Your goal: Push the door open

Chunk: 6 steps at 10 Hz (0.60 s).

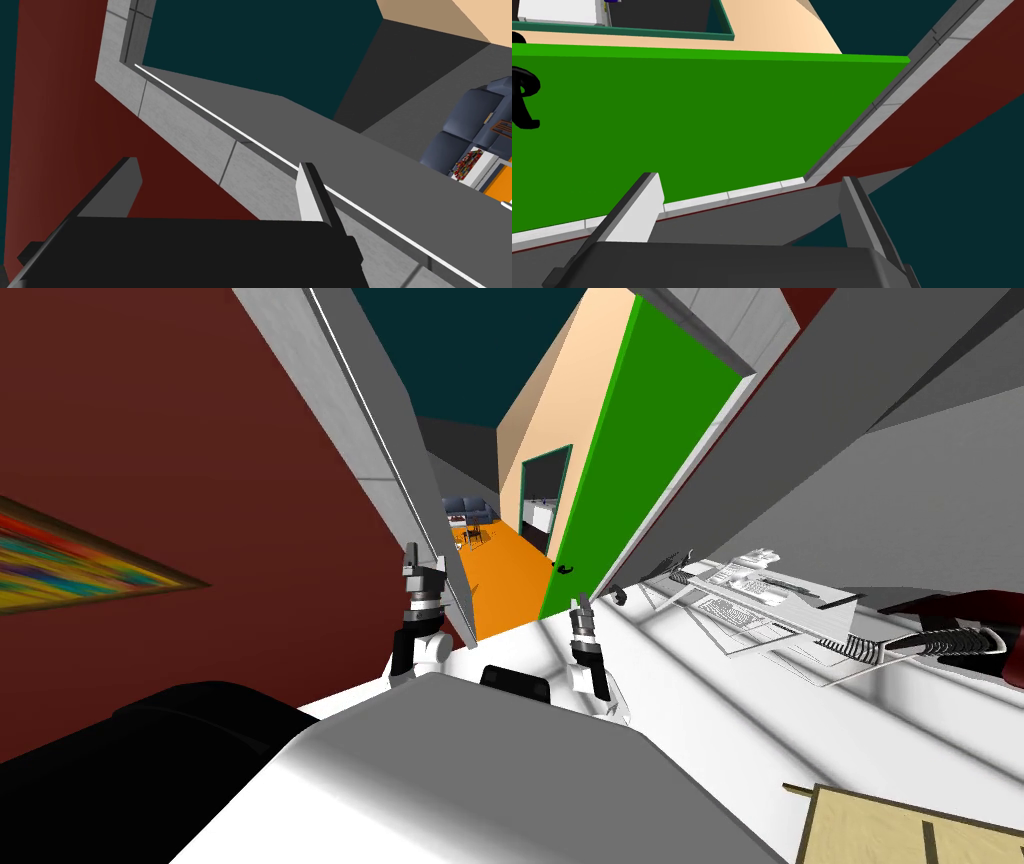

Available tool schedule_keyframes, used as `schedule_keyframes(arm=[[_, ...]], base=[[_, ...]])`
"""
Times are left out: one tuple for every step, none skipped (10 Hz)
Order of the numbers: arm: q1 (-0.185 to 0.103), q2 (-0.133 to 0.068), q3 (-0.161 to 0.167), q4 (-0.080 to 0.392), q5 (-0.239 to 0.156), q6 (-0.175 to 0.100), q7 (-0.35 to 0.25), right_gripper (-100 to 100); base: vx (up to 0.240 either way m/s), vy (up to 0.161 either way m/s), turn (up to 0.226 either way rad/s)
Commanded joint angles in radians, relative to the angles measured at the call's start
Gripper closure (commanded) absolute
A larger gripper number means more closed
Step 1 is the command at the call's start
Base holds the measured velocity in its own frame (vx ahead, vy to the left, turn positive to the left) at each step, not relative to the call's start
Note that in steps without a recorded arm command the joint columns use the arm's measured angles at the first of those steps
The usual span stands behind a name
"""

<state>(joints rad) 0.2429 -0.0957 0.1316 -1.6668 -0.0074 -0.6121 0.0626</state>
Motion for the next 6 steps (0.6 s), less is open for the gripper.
schedule_keyframes(arm=[[-0.019, -0.003, 0.004, 0.048, -0.003, -0.013, -0.007, -100], [-0.029, -0.004, 0.008, 0.073, -0.004, -0.017, -0.009, -100], [-0.039, -0.004, 0.012, 0.098, -0.006, -0.021, -0.012, -100], [-0.050, -0.005, 0.016, 0.123, -0.007, -0.026, -0.014, -100], [-0.060, -0.005, 0.020, 0.149, -0.008, -0.030, -0.017, -100], [-0.071, -0.005, 0.024, 0.174, -0.009, -0.035, -0.020, -100]], base=[[0.097, -0.117, 0.055], [0.080, -0.107, 0.075], [0.080, -0.090, 0.058], [0.096, -0.095, 0.048], [0.087, -0.103, 0.075], [0.066, -0.087, 0.066]])
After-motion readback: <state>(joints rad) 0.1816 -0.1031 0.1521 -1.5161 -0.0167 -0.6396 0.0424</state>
